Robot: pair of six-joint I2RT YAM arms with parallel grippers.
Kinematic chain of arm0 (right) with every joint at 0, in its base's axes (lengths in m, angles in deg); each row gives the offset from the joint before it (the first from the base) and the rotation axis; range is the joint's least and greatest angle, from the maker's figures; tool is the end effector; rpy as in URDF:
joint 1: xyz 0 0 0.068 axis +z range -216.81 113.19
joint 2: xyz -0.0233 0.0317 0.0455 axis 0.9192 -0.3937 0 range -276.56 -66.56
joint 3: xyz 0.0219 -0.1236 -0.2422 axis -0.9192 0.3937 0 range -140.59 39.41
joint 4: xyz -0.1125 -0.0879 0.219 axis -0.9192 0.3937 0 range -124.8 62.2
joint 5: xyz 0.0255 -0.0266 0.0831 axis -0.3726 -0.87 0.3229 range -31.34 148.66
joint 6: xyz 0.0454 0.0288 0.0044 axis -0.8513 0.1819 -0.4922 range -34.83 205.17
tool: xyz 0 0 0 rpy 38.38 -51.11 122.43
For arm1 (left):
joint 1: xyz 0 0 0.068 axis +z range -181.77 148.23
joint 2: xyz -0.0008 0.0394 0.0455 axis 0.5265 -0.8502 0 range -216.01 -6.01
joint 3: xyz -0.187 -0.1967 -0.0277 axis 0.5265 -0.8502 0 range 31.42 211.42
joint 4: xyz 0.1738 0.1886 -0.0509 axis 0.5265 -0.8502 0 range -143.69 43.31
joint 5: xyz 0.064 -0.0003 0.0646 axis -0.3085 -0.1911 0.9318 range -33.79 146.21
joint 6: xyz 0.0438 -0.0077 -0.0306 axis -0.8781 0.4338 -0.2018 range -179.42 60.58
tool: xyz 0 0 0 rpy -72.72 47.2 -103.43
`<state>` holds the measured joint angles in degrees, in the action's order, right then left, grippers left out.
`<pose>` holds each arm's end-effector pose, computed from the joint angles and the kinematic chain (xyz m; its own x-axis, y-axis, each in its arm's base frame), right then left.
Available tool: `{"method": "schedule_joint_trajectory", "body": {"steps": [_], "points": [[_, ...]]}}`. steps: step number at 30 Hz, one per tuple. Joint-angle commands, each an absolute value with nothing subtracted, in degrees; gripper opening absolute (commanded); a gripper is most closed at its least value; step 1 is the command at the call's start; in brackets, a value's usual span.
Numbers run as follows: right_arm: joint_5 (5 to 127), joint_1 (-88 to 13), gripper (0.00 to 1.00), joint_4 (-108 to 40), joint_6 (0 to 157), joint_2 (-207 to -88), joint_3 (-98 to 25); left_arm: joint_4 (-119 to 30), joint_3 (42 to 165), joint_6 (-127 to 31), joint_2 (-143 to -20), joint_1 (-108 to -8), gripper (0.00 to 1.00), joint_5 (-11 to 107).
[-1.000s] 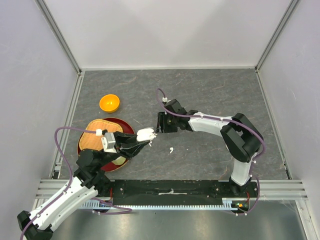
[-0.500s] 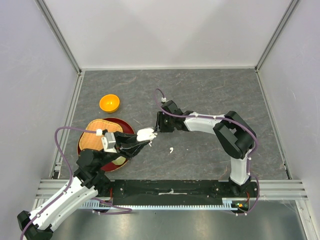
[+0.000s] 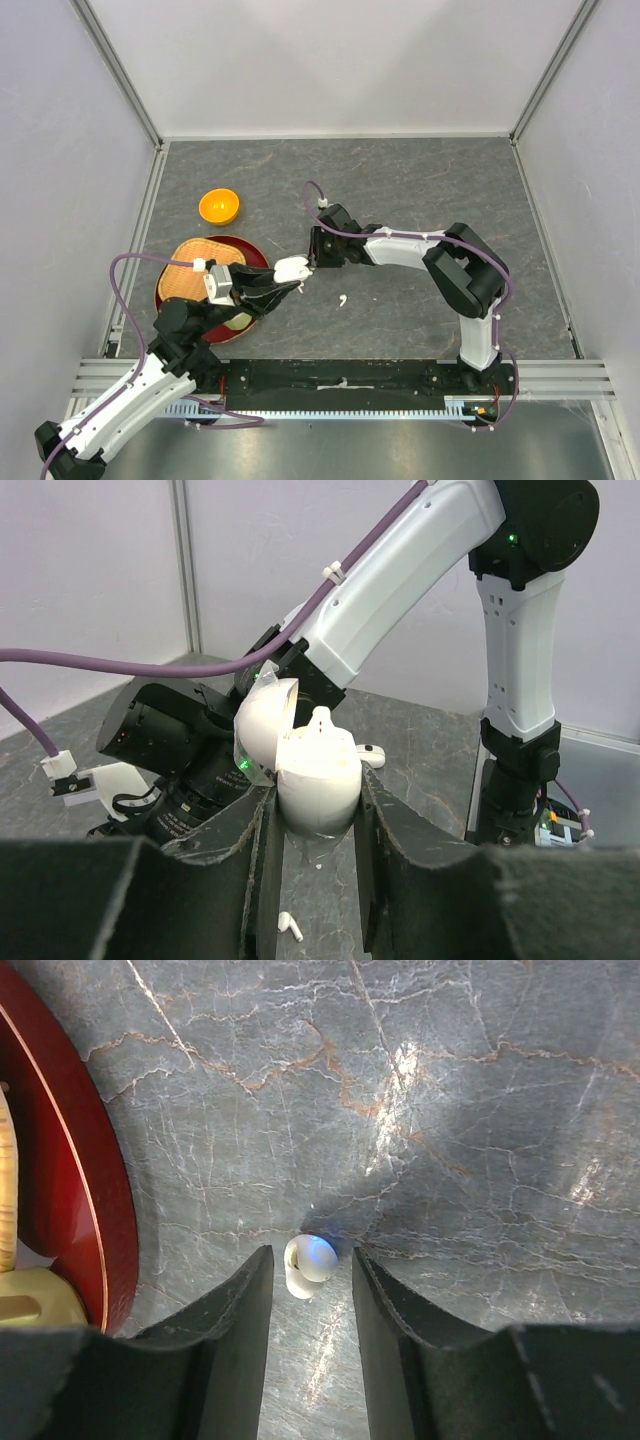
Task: Insert the wireless bluetooth earbuds into the charging case
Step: Pick up the earbud from the center of the board.
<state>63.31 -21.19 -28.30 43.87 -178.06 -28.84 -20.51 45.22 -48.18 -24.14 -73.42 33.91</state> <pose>0.2825 0.2928 0.1514 -0.8954 0.0255 -0.4446 -0.2104 0.8556 0.4729 0.0787 -0.0880 0.2767 0.1016 -0.3317 -0.9379 0.9154 0.4002 -0.0424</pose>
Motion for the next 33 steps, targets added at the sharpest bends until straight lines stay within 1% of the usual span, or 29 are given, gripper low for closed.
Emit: {"method": "schedule_joint_trajectory", "body": {"steps": [1, 5, 11, 19, 23, 28, 33], "points": [[61.9, -20.6, 0.42, -28.1, 44.3, -179.1, -30.4, -19.3, 45.2, -49.9, -24.0, -73.6, 0.02, 35.4], [61.1, -20.6, 0.31, -27.9, 43.9, -178.9, -29.8, -19.3, 45.2, -49.8, -23.9, -73.5, 0.02, 35.6], [57.6, -20.6, 0.22, -30.0, 42.7, -174.3, -25.8, -19.4, 45.0, -49.1, -23.9, -73.5, 0.02, 35.6], [48.7, -21.7, 0.18, -32.7, 38.2, -163.6, -17.6, -19.3, 44.9, -48.5, -23.5, -73.6, 0.02, 36.0], [43.0, -24.7, 0.18, -32.7, 33.2, -155.2, -9.0, -19.0, 44.5, -48.3, -23.1, -73.6, 0.02, 36.5], [38.9, -28.9, 0.19, -32.1, 27.8, -147.9, 1.5, -18.2, 44.1, -47.9, -23.3, -73.5, 0.02, 36.6], [35.2, -29.8, 0.19, -31.4, 20.7, -142.2, 7.4, -16.9, 43.9, -47.4, -24.1, -73.5, 0.02, 36.5]]}}
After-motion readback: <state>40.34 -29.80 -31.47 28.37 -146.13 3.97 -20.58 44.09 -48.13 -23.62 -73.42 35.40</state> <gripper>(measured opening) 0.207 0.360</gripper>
